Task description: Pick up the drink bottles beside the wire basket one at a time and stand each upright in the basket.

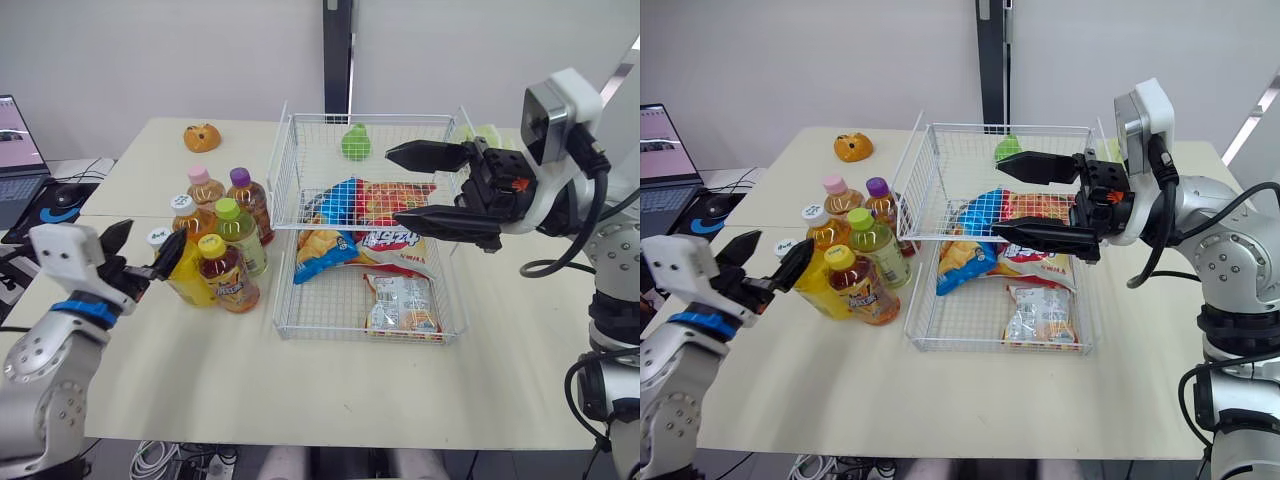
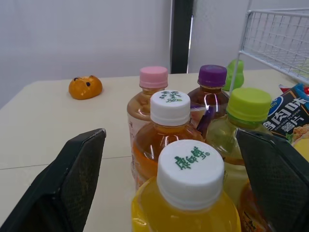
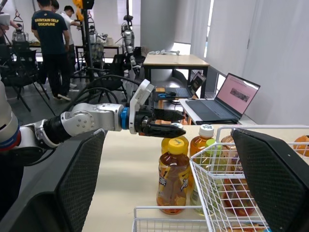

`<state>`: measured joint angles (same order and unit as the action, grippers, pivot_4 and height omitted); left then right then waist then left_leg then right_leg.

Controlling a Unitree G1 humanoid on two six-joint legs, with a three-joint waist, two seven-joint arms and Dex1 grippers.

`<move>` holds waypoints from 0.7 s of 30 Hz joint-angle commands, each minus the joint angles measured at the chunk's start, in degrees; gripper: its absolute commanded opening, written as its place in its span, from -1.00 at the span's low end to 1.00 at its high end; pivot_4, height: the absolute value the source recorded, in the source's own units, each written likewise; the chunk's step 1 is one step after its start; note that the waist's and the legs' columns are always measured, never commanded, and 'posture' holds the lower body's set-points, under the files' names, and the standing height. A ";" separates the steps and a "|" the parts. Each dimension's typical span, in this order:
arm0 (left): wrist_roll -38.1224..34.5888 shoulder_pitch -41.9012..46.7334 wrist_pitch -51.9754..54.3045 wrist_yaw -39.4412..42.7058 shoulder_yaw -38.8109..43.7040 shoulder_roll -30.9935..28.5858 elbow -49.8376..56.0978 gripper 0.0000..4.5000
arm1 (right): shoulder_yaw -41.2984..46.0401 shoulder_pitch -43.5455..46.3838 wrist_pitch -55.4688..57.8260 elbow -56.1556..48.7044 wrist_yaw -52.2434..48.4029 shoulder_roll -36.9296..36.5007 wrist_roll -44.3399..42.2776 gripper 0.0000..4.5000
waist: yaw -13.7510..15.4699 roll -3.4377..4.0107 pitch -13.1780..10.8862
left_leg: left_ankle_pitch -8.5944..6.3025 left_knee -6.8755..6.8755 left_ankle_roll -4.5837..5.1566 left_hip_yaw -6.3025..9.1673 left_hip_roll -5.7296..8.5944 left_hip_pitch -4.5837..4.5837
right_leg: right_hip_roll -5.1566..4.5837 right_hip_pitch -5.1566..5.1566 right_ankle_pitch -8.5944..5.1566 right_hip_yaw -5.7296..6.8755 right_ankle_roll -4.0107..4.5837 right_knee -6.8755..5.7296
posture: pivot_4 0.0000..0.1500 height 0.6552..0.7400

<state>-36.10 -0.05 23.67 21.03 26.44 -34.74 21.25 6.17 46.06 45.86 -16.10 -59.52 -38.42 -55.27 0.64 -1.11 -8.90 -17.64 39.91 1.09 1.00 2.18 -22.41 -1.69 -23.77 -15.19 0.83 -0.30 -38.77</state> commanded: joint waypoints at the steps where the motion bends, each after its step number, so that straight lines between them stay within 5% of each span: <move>1: 1.77 1.14 -0.12 0.62 -0.36 -0.69 -0.44 1.00 | 2.33 0.11 0.14 -2.16 0.94 -1.38 -1.20 1.00 | -0.03 0.00 0.00 | 0.00 -0.01 0.00 0.00 0.00 0.00 | 0.00 0.00 0.00 0.00 0.00 0.00 | 1.00 1.00; 6: 2.69 1.33 -0.05 1.75 -0.94 -0.41 -1.44 1.00 | 2.55 -0.09 0.26 -2.56 1.48 -1.77 -1.32 1.00 | -0.09 0.00 0.00 | 0.00 -0.01 0.00 0.00 0.00 0.00 | 0.00 0.00 0.00 0.00 0.00 0.01 | 1.00 1.00; 10: 2.62 0.99 -0.01 2.41 -0.87 -0.10 -1.41 0.62 | 2.69 0.04 0.44 -2.99 1.89 -1.66 -1.47 1.00 | -0.09 0.00 0.00 | 0.00 -0.02 0.00 0.01 0.00 -0.01 | 0.00 0.00 0.00 0.00 0.00 0.02 | 1.00 1.00; 17: 2.37 0.15 0.38 2.89 -0.14 0.16 -1.16 -0.34 | 2.91 -0.45 0.50 -3.89 2.49 -1.65 -1.84 1.00 | -0.09 0.01 -0.01 | 0.00 -0.02 0.01 0.01 0.00 -0.01 | -0.02 0.01 0.00 0.00 0.00 0.03 | 1.00 1.00; 21: 1.94 -0.32 0.28 2.79 0.82 0.43 -0.78 -0.39 | 2.71 -0.43 0.28 -3.89 2.51 -1.46 -1.77 1.00 | -0.11 0.01 -0.01 | 0.00 -0.02 0.01 0.01 0.00 -0.01 | -0.01 0.00 0.00 0.00 0.00 0.03 | 1.00 1.00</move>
<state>-33.96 0.30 23.69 23.69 25.85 -34.44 19.67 7.23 45.35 46.80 -18.72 -57.31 -39.56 -55.83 0.53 -1.10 -8.90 -17.64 39.89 1.10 1.02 2.18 -22.42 -1.70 -23.77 -15.20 0.83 -0.30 -38.74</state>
